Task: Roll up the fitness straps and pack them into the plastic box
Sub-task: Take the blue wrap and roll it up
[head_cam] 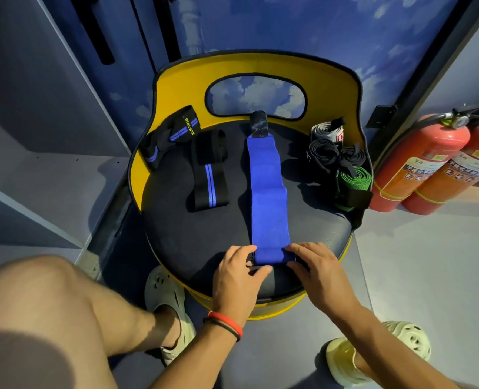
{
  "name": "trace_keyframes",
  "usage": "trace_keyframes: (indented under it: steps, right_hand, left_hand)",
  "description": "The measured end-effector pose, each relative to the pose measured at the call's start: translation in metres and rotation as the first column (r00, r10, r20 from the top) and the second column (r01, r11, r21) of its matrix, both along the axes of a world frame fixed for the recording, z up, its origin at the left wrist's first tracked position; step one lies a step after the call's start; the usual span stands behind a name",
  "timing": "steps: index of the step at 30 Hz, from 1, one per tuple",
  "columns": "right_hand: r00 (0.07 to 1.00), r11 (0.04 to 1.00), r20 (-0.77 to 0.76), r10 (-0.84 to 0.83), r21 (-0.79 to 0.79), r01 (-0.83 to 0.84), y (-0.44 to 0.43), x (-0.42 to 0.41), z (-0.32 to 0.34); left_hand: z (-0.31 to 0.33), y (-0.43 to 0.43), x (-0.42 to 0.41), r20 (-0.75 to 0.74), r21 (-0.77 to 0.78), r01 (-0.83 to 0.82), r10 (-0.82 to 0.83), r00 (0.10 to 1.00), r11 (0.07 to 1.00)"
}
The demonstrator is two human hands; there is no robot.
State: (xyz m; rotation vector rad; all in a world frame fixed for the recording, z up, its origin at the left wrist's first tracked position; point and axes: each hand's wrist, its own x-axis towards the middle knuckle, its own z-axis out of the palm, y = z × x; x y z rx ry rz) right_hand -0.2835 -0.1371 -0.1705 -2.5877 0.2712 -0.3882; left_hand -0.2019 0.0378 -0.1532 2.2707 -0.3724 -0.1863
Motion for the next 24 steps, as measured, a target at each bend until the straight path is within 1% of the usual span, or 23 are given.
trace_keyframes:
  steps: [3, 7, 10, 12, 18, 20, 24]
  right_hand:
    - [0.999, 0.998, -0.047, 0.024, 0.052, -0.021, 0.000, -0.003, 0.005]
    - [0.988, 0.988, -0.151, 0.015, 0.156, 0.009, -0.003, -0.007, 0.012]
    - [0.976, 0.963, -0.219, -0.008, 0.260, 0.066, -0.004, -0.010, 0.019]
    - [0.970, 0.950, -0.241, -0.020, 0.297, 0.094, -0.004, -0.009, 0.021]
    - [0.963, 0.920, -0.237, -0.127, 0.334, 0.204, 0.007, -0.005, 0.020]
    - [0.961, 0.917, -0.240, -0.135, 0.338, 0.213, 0.009, -0.006, 0.020]
    - [0.958, 0.913, -0.259, -0.127, 0.347, 0.215, 0.006, -0.005, 0.020]
  left_hand:
    - [0.002, 0.007, -0.002, -0.010, -0.035, -0.005, 0.005, 1.000, 0.999]
    - [0.009, 0.006, -0.004, -0.055, -0.027, -0.010, 0.008, 0.998, 1.000]
    - [0.015, 0.006, -0.006, -0.143, -0.013, -0.048, 0.046, 0.989, 0.999]
    - [0.015, 0.008, -0.005, -0.200, -0.045, -0.096, 0.085, 0.976, 0.994]
    - [0.013, 0.003, -0.008, -0.329, -0.140, -0.213, 0.157, 0.931, 0.967]
    - [0.012, 0.003, -0.009, -0.327, -0.144, -0.215, 0.158, 0.932, 0.966]
    - [0.013, 0.007, -0.007, -0.286, -0.119, -0.149, 0.110, 0.952, 0.982]
